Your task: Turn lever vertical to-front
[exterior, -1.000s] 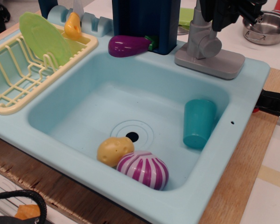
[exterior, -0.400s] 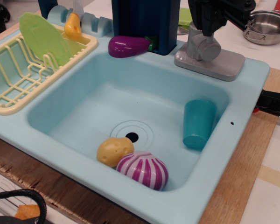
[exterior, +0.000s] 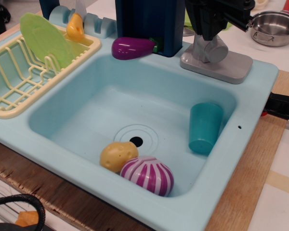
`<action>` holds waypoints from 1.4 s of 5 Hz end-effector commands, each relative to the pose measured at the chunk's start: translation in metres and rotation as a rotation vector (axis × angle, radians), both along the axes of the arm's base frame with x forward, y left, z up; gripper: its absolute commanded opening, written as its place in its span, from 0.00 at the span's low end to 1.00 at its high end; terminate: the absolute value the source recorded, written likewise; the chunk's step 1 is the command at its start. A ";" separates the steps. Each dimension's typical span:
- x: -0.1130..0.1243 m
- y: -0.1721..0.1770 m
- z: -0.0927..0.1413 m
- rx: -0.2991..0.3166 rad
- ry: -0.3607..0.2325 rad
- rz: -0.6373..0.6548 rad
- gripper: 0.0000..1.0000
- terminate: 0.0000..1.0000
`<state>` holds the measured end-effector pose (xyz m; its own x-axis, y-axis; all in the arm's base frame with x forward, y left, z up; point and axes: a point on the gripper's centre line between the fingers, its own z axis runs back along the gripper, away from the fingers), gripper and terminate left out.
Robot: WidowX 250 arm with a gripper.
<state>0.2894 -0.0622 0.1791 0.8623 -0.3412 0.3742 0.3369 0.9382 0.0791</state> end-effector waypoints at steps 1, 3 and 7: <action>-0.019 0.007 -0.035 -0.017 0.108 0.026 0.00 0.00; -0.028 0.015 -0.047 -0.048 0.136 0.082 0.00 0.00; -0.051 0.024 -0.074 -0.111 0.156 0.170 0.00 0.00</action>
<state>0.2714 -0.0445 0.1525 0.8842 -0.1616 0.4383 0.2061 0.9770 -0.0555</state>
